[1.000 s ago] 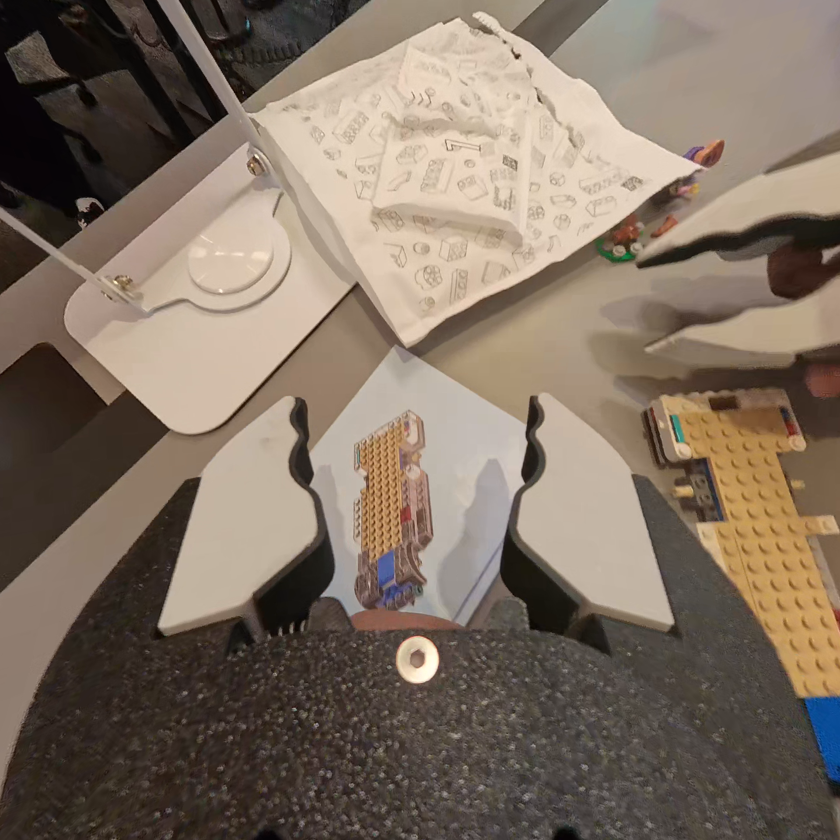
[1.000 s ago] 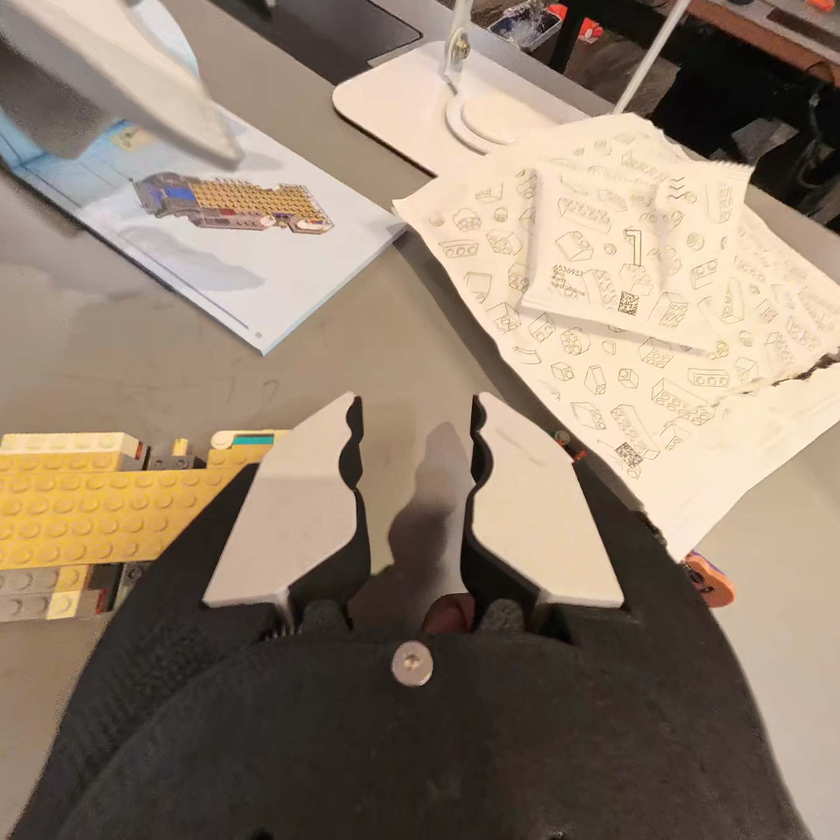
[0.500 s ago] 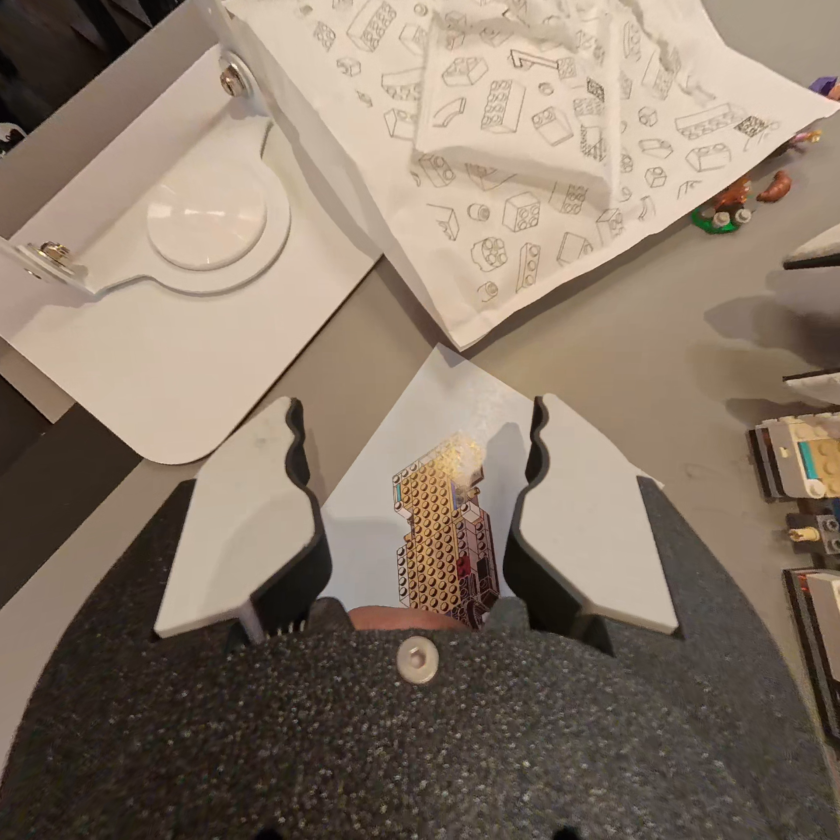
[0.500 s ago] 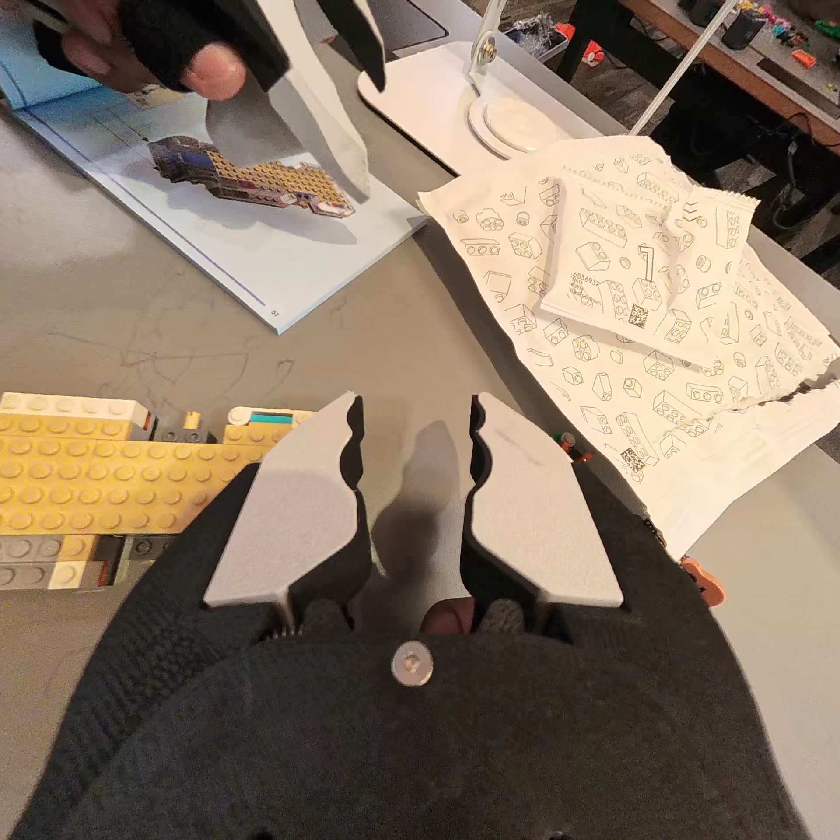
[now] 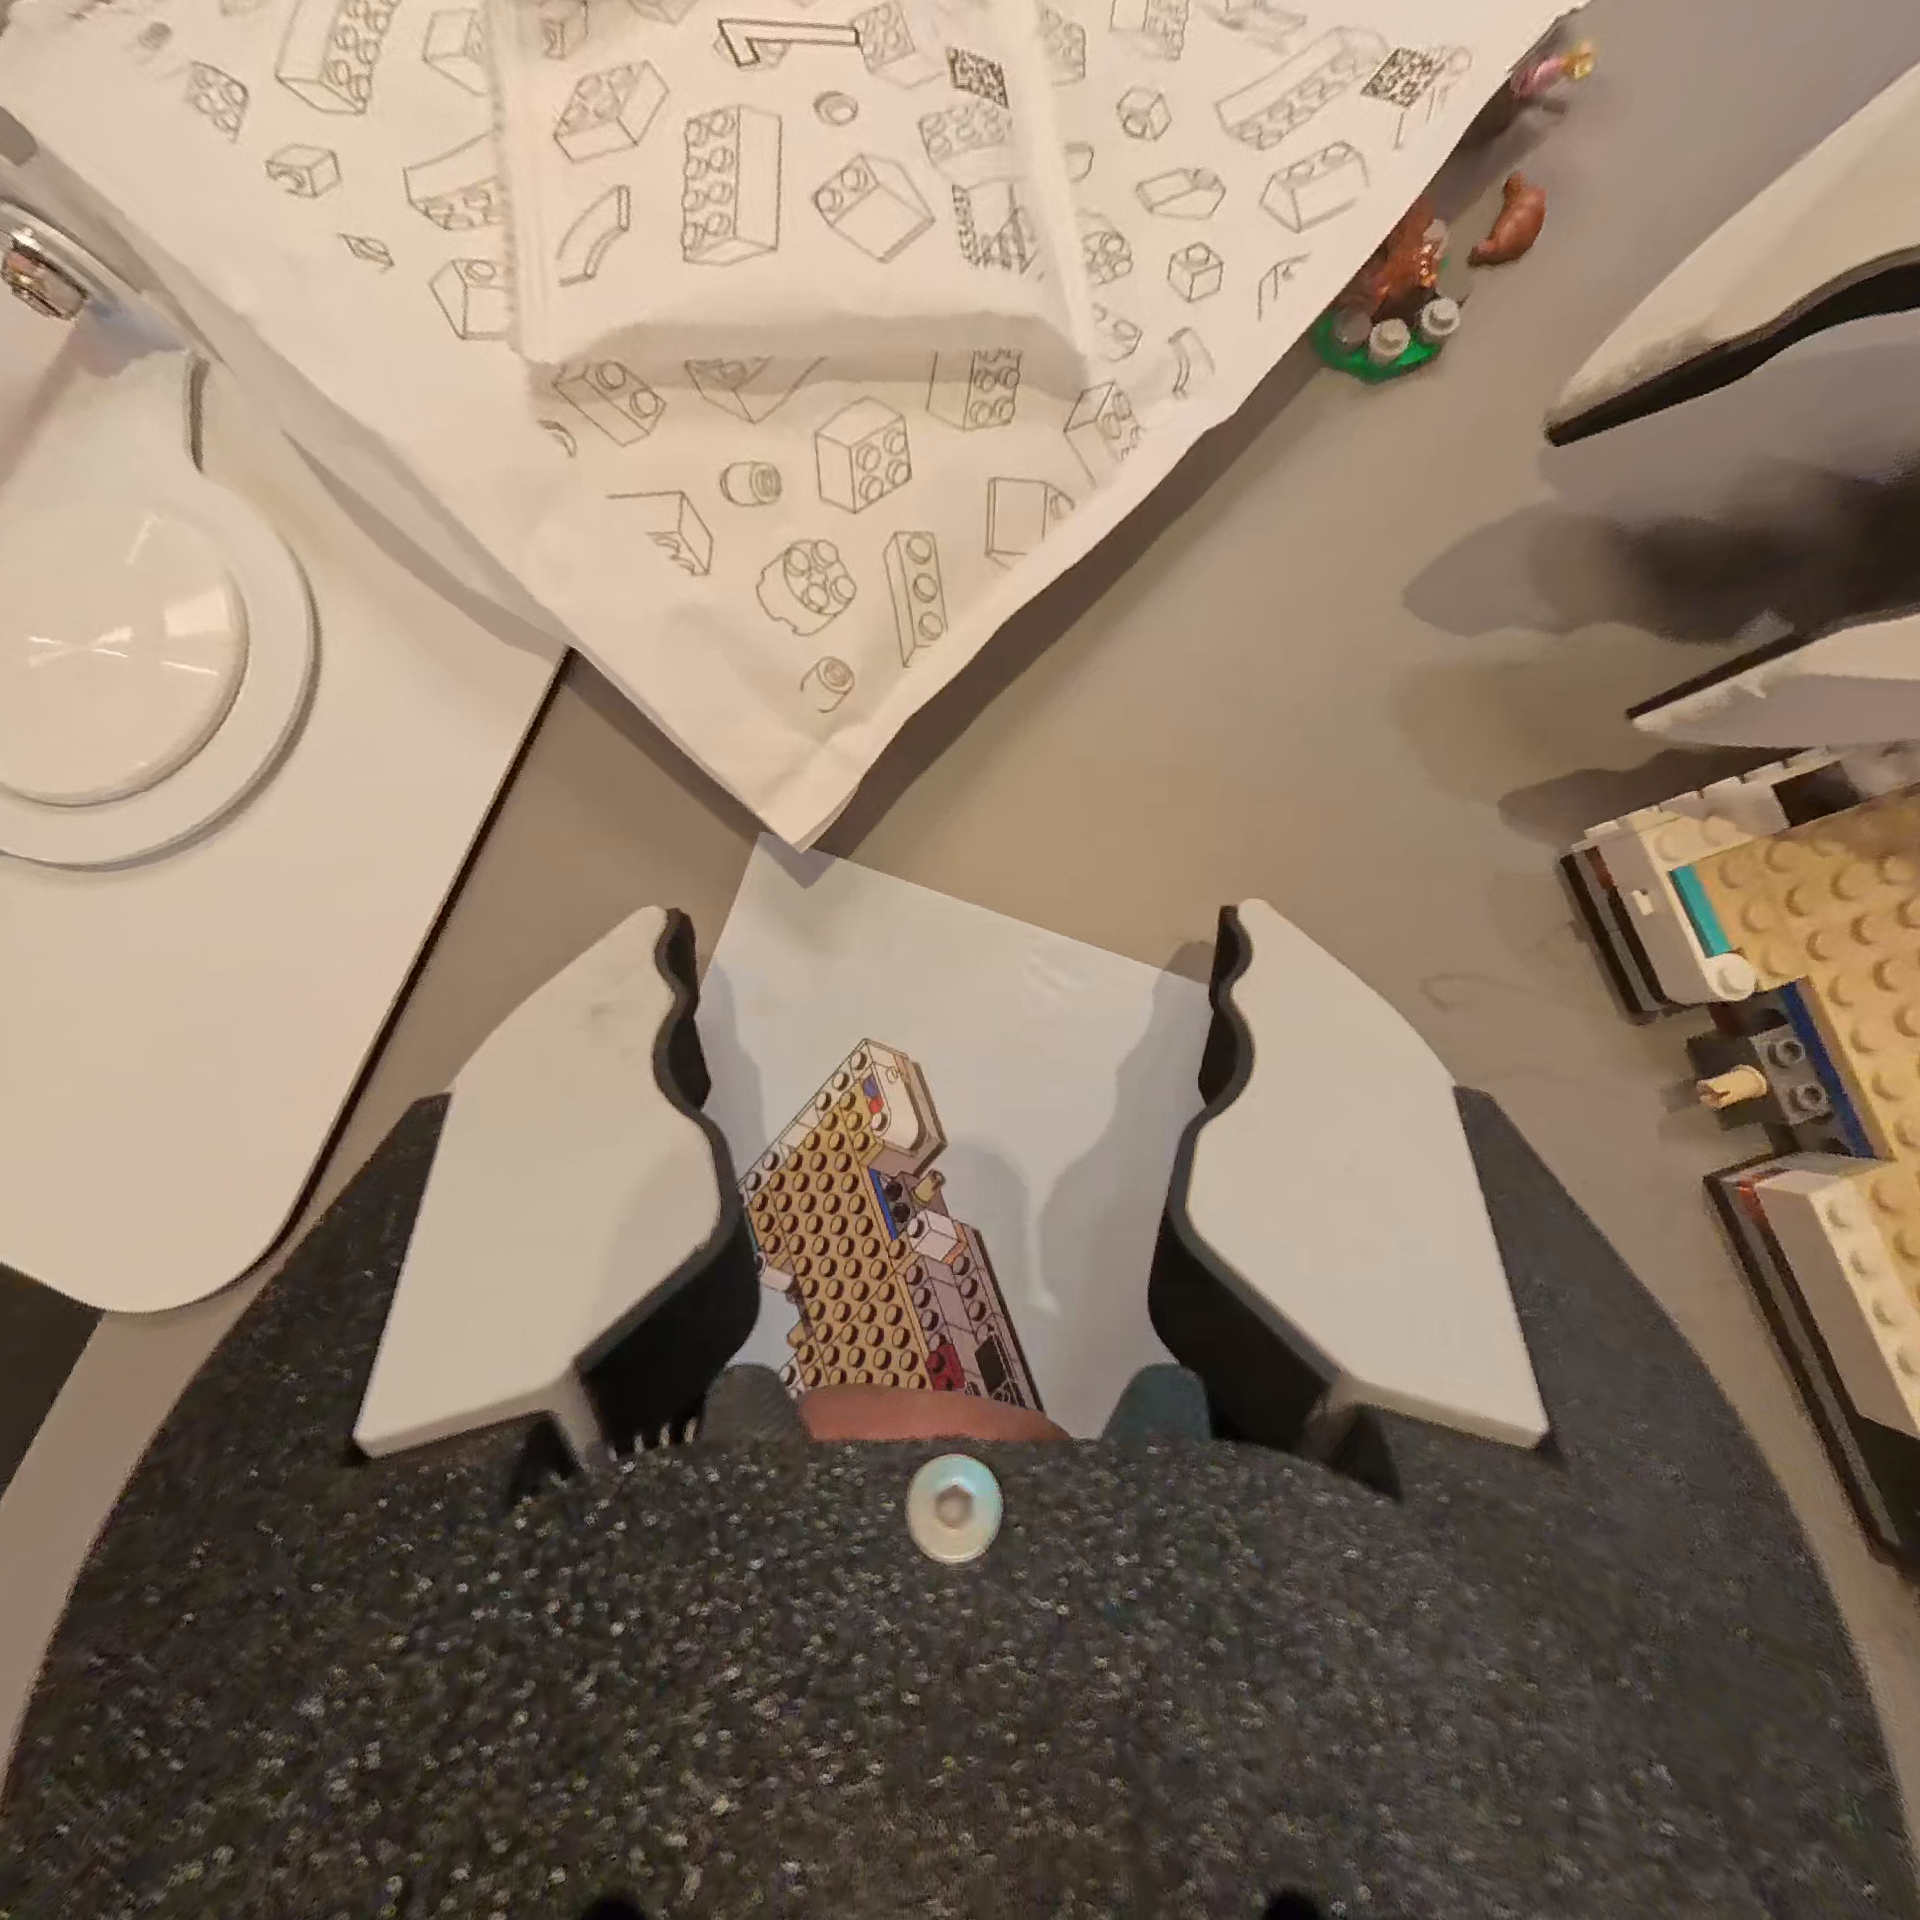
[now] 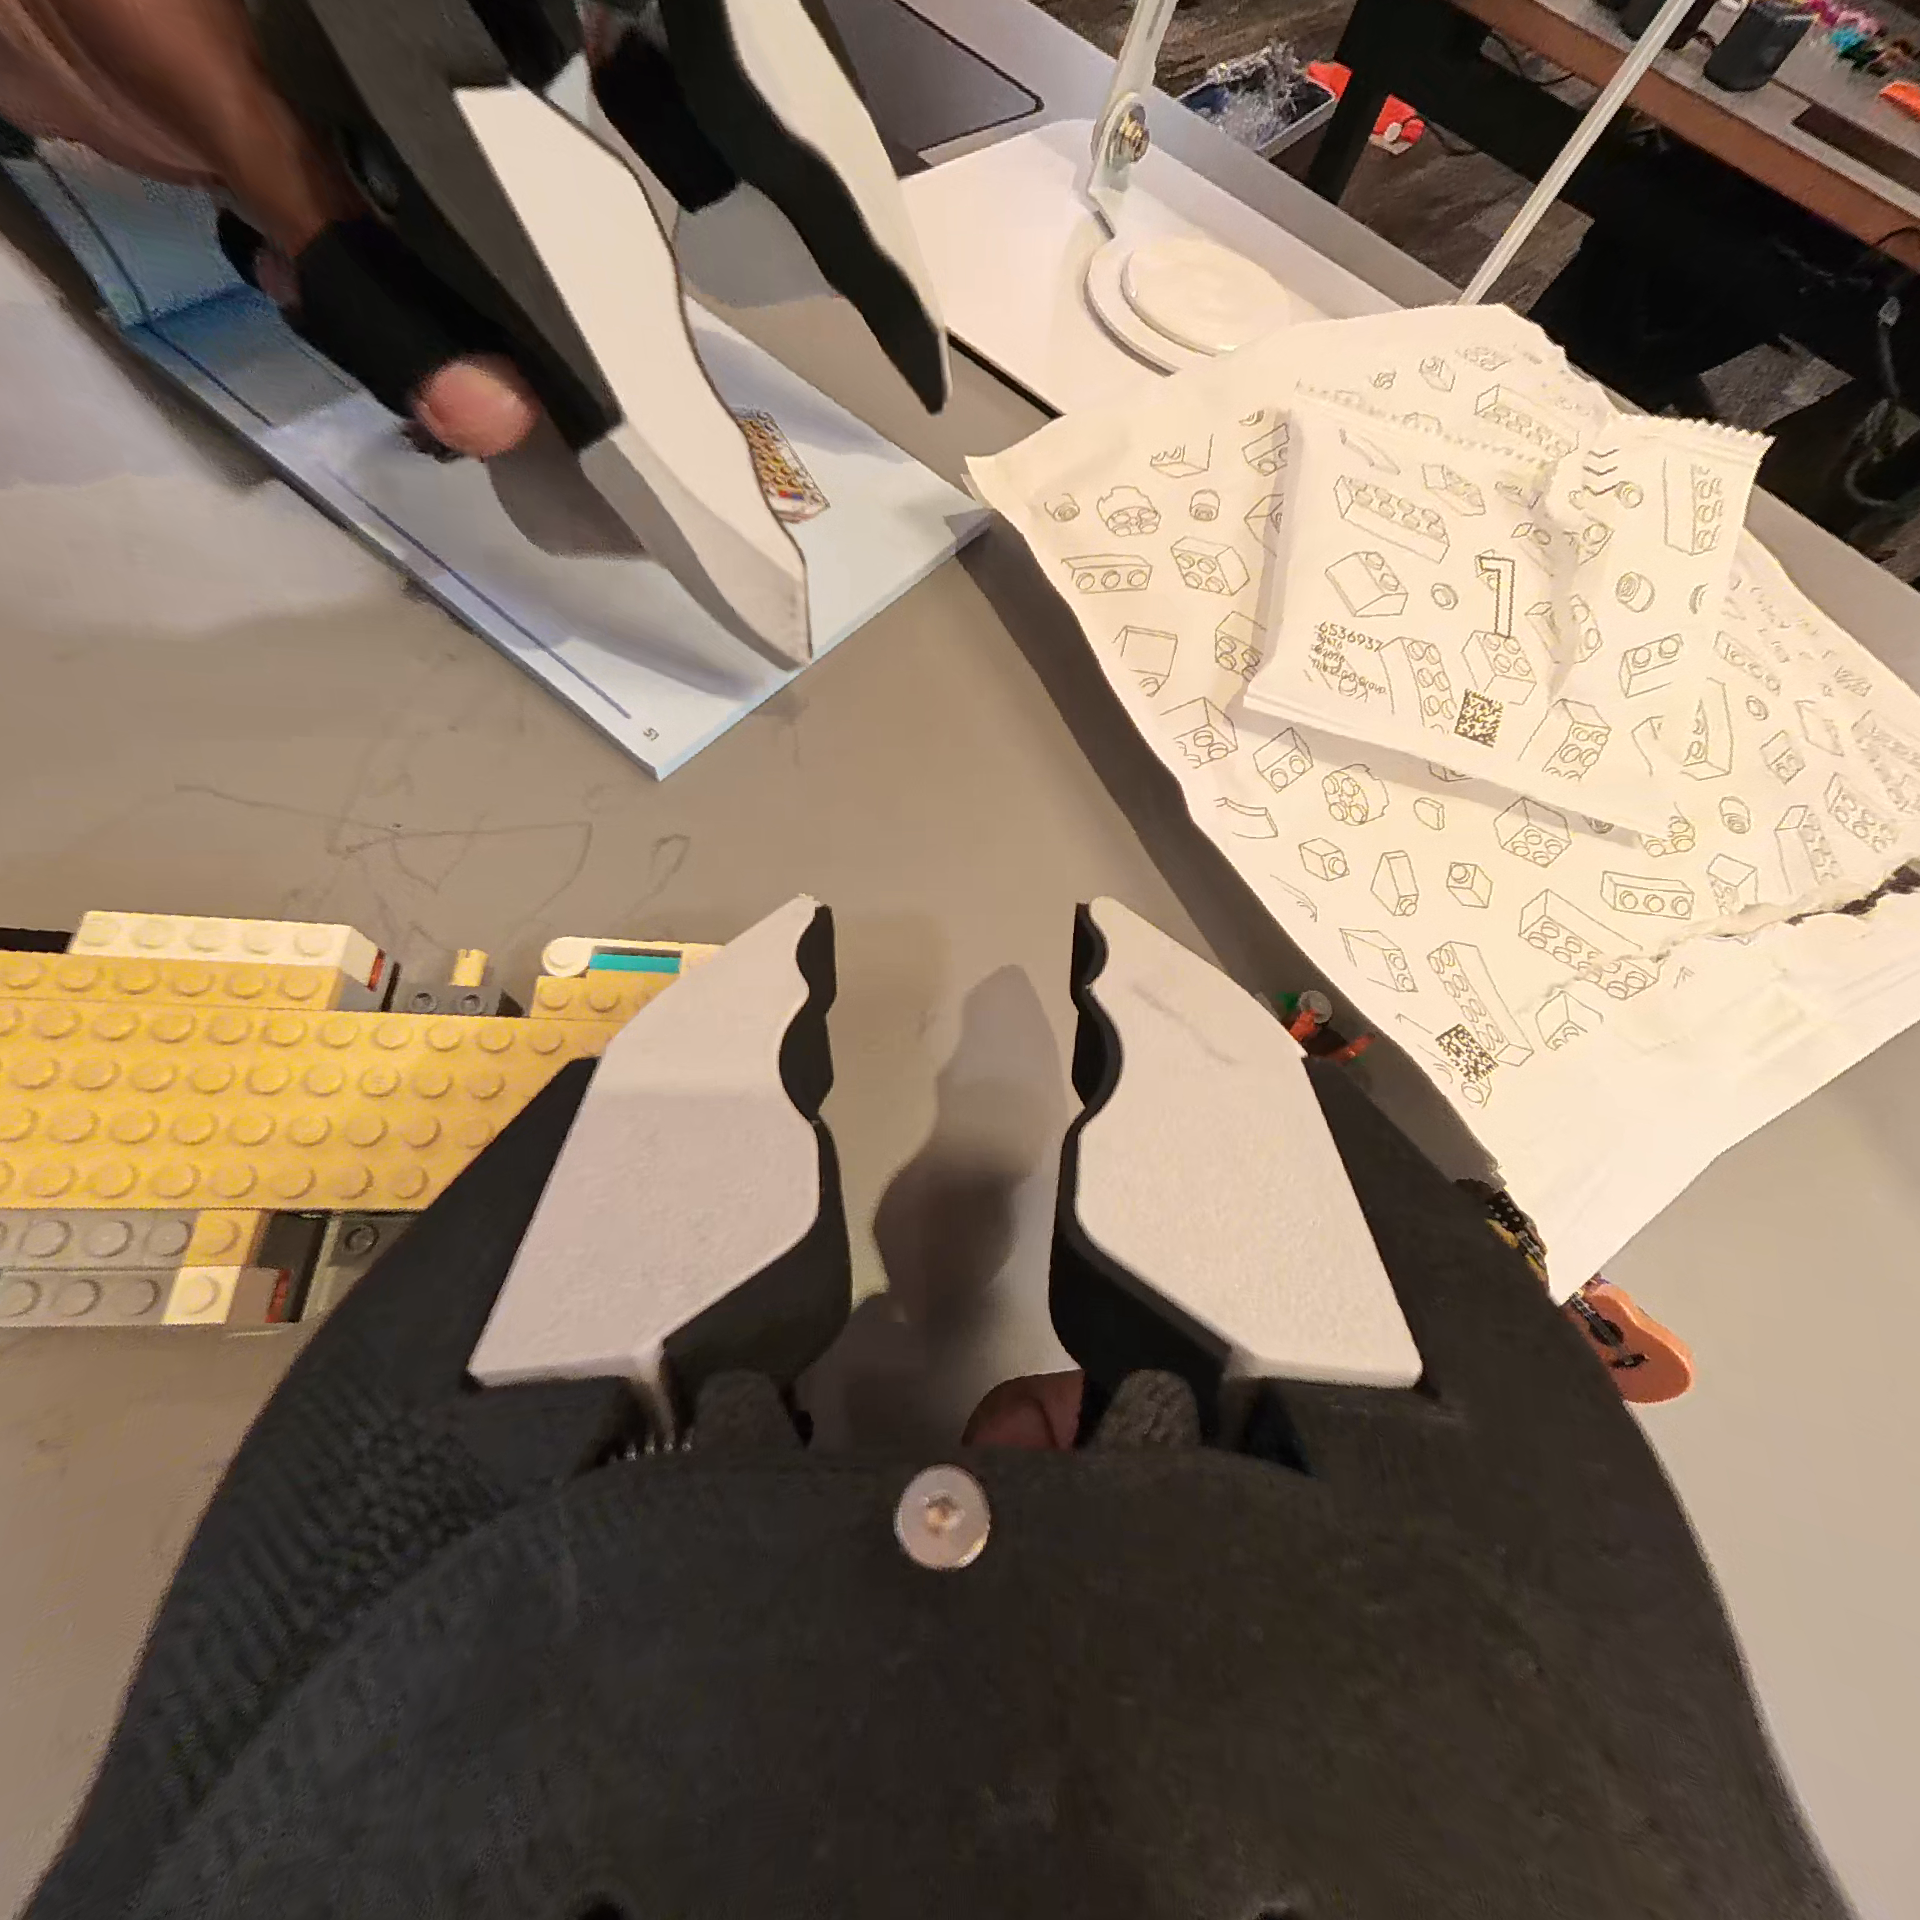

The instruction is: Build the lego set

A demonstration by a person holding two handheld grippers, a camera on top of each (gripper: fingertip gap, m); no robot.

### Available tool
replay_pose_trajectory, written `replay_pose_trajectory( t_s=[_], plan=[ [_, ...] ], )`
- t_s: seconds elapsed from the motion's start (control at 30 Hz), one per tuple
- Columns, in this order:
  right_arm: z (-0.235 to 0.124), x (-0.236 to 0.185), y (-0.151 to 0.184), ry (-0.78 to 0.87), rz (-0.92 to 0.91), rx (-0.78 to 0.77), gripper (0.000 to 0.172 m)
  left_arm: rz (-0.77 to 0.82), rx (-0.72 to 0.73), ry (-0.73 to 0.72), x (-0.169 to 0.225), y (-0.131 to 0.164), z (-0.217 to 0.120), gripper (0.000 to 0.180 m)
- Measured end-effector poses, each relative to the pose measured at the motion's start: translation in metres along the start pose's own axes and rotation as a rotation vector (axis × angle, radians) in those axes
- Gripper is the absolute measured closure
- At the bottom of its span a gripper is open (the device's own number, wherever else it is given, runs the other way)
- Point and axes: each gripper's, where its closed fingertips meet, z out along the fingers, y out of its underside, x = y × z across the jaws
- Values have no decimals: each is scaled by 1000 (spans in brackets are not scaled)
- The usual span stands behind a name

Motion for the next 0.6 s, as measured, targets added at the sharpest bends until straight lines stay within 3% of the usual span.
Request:
replay_pose_trajectory(
  t_s=[0.03, 0.23, 0.6],
  plan=[
    [0, 0, 0, -3, 1, 1, 128, -8, -5, 3, 0, 0, 2, 86],
    [0, -1, 0, -16, 13, 3, 128, -82, 3, 18, -5, 1, 10, 87],
    [-2, 1, -1, -20, 30, 15, 129, -80, -26, 19, -2, 6, 14, 89]
  ],
)
